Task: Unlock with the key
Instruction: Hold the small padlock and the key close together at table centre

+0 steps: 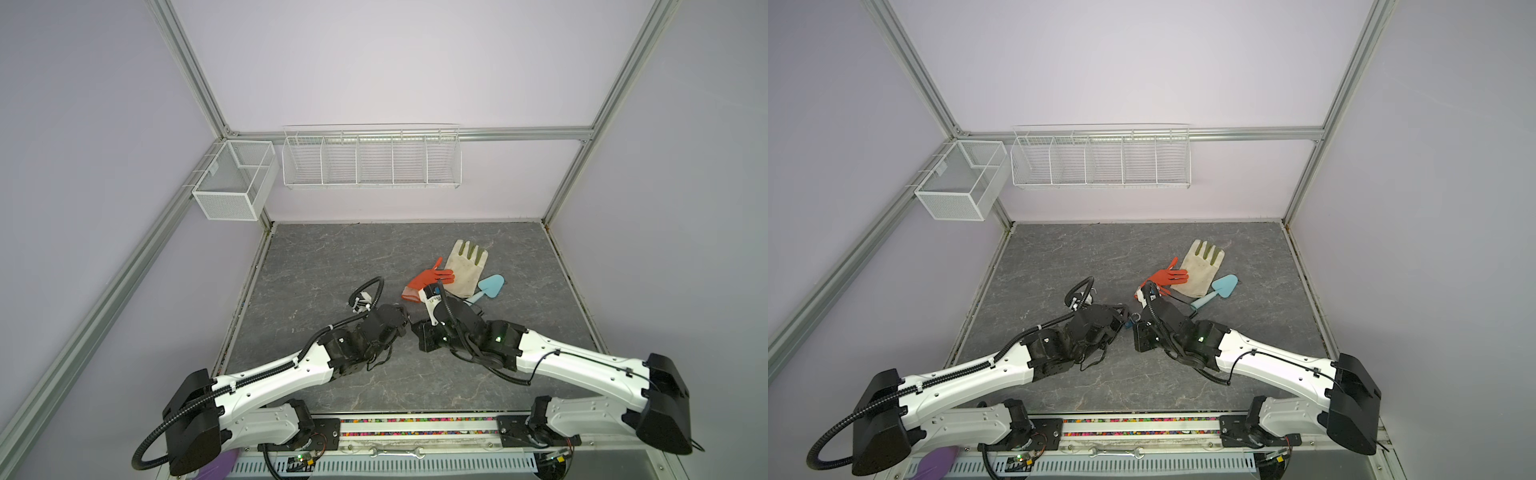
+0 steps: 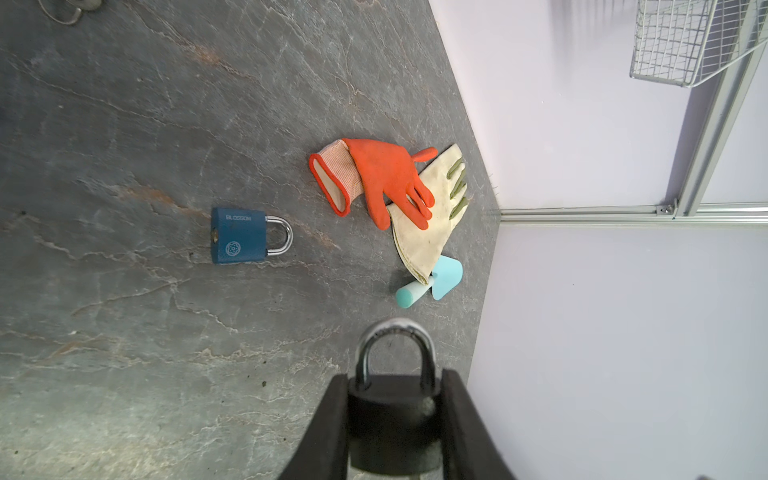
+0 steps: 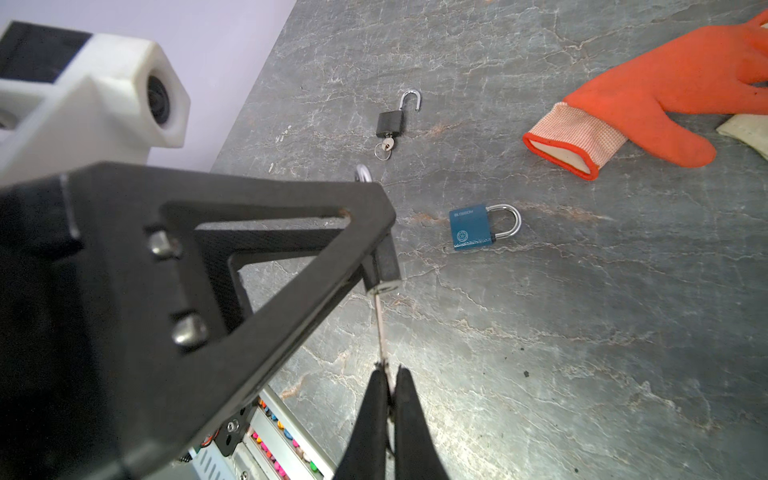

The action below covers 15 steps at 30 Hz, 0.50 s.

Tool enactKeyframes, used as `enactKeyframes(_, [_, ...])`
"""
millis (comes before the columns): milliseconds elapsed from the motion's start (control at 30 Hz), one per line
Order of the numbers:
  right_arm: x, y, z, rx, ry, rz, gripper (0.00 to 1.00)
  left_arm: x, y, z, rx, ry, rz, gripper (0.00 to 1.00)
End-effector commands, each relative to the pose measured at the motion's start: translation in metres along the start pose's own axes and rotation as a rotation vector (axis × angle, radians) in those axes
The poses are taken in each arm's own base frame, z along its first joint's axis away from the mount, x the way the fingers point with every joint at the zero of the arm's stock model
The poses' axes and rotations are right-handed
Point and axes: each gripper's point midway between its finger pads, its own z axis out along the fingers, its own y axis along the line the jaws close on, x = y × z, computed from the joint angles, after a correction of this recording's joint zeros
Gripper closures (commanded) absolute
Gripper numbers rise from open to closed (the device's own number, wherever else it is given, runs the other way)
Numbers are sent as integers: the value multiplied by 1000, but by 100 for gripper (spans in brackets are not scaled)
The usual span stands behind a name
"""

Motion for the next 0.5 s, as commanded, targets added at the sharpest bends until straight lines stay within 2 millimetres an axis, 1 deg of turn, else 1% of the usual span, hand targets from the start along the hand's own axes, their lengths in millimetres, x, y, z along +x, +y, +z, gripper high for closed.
enactKeyframes(0, [-8, 4, -3, 4, -23, 12, 93, 0, -7, 1, 21, 5, -24, 100])
enactKeyframes(100, [-8, 6, 1, -3, -20, 10, 93, 1, -7, 1, 22, 6, -26, 100])
enactKeyframes(233, [-5, 1, 3, 21, -13, 9, 93, -1, -9, -1, 32, 4, -32, 100])
enactKeyframes(300, [-5, 1, 3, 18, -14, 9, 93, -1, -10, -2, 35, 5, -33, 100])
enactKeyframes(467, [-11, 5, 1, 12, -27, 5, 93, 2, -10, 1, 36, 17, -33, 100])
